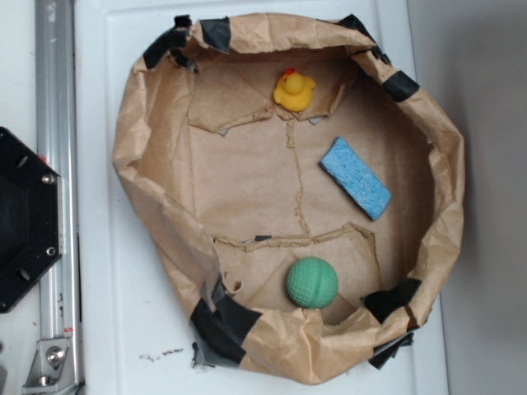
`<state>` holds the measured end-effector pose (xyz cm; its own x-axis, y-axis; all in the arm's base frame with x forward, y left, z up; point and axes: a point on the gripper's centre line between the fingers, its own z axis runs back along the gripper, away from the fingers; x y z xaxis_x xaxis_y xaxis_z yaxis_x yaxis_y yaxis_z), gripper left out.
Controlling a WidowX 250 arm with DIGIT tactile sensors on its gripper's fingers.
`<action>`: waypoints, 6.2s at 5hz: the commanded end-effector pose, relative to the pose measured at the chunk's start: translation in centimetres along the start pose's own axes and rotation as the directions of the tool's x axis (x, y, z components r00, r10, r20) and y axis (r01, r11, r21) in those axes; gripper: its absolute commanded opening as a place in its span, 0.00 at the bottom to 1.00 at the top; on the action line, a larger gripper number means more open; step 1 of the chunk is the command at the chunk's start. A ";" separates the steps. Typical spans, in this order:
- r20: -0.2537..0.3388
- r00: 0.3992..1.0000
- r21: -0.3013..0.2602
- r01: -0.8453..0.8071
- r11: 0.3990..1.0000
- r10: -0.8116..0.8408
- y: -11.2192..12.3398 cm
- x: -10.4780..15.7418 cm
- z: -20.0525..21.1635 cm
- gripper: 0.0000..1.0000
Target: Grab the yellow duck.
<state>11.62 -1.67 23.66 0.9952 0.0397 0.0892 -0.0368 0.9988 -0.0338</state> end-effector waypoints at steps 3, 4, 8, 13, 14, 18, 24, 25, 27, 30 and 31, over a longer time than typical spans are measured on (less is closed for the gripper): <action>0.010 0.996 0.062 0.087 0.994 -0.088 2.9 9.6 -5.0 1.00; 0.060 0.998 0.029 -0.025 0.999 0.023 3.8 11.8 -9.6 1.00; 0.211 0.860 0.135 -0.496 0.858 0.464 2.6 13.1 -12.1 1.00; 0.368 0.721 0.004 -0.633 0.774 0.587 9.3 14.0 -17.9 1.00; 0.363 0.746 0.018 -0.605 0.796 0.559 9.4 14.1 -18.1 1.00; 0.311 0.897 0.125 -0.366 0.922 0.314 11.1 19.1 -23.1 1.00; 0.306 0.915 0.093 -0.304 0.948 0.264 8.8 16.4 -17.5 1.00; 0.313 0.909 0.091 -0.317 0.944 0.276 8.8 15.0 -16.9 1.00; 0.233 0.936 0.140 -0.300 0.944 0.263 8.8 12.8 -18.5 1.00; 0.126 0.969 0.093 -0.224 0.970 0.212 7.3 10.7 -21.2 1.00; 0.143 0.971 0.015 -0.193 0.981 0.189 5.3 10.6 -20.2 1.00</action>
<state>23.10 2.94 3.11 0.9520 0.2465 0.1815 -0.2464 0.9689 -0.0235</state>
